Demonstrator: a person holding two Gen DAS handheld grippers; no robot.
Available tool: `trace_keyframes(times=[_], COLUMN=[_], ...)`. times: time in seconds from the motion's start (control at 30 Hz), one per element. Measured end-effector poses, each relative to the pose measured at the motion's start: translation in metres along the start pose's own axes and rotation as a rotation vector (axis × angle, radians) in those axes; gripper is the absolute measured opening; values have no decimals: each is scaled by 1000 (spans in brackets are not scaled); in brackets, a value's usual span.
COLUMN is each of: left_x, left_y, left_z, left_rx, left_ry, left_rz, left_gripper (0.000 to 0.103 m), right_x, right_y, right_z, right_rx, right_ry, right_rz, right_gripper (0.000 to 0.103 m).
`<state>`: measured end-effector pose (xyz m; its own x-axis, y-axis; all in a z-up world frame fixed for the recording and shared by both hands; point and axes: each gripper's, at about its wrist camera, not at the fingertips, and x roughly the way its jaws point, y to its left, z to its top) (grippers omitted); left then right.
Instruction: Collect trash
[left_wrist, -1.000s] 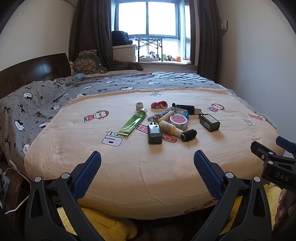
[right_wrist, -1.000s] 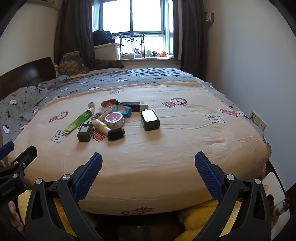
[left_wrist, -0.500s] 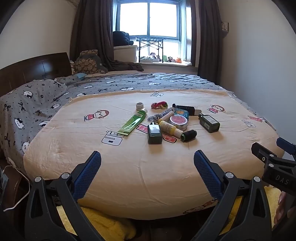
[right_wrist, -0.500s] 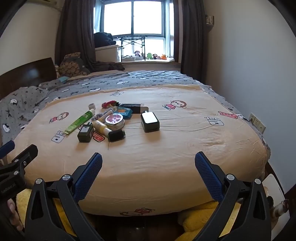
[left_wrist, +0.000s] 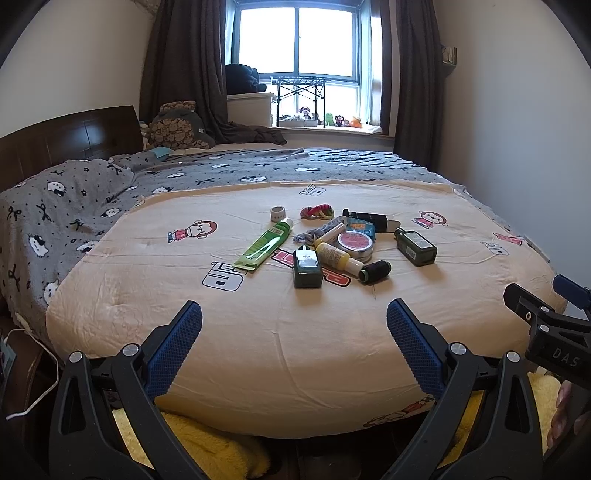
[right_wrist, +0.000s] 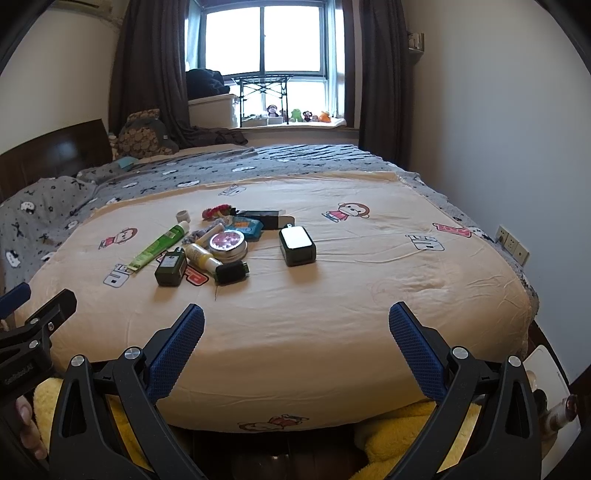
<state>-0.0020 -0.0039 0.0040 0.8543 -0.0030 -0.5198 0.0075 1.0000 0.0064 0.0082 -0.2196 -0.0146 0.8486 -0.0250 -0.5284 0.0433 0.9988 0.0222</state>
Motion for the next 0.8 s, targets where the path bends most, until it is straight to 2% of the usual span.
trace_keyframes(times=[0.8], left_x=[2], left_y=[0], left_z=[1], left_rx=[-2], left_ry=[-5], left_rz=[5], left_gripper=[95], right_x=[-1], right_y=[1], right_z=[-1], right_rx=[1], right_ry=[-3], right_rz=[-1], right_gripper=[100])
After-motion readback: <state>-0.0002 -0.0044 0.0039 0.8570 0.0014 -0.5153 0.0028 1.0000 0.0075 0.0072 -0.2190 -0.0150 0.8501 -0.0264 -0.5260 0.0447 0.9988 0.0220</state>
